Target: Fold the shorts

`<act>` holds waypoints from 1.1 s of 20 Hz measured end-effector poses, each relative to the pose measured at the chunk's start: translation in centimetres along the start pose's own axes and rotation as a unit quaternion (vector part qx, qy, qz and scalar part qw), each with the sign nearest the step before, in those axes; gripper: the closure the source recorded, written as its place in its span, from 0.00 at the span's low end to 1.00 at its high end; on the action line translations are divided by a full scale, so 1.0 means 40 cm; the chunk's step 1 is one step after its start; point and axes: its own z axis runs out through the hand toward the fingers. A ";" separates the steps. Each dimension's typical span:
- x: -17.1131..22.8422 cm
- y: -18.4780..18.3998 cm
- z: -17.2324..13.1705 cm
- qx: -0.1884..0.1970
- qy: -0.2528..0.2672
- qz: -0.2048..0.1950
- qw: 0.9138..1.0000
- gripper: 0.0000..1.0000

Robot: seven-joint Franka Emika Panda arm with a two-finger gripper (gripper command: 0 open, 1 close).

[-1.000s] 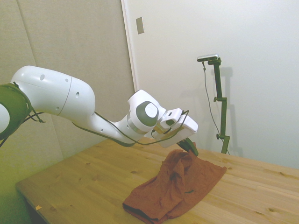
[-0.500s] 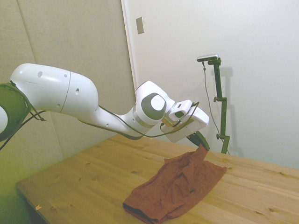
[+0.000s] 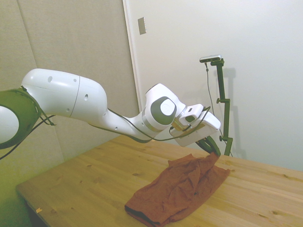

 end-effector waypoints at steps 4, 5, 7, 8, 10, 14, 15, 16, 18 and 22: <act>0.014 0.029 0.012 -0.005 0.001 0.004 1.000 0.00; 0.017 0.035 0.014 -0.006 0.002 0.006 1.000 0.00; 0.018 0.047 0.015 -0.003 -0.004 0.014 1.000 0.00; 0.013 0.052 0.013 0.000 -0.012 0.020 1.000 0.00; -0.013 0.059 -0.004 0.009 -0.034 0.034 0.999 0.00; -0.132 0.053 -0.106 0.043 -0.107 0.059 0.992 0.00; -0.169 0.046 -0.143 0.057 -0.129 0.064 0.988 0.00; -0.208 0.040 -0.182 0.071 -0.150 0.069 0.984 0.00; -0.288 0.037 -0.255 0.098 -0.192 0.073 0.974 0.00; -0.441 0.088 -0.360 0.113 -0.221 0.056 0.967 0.00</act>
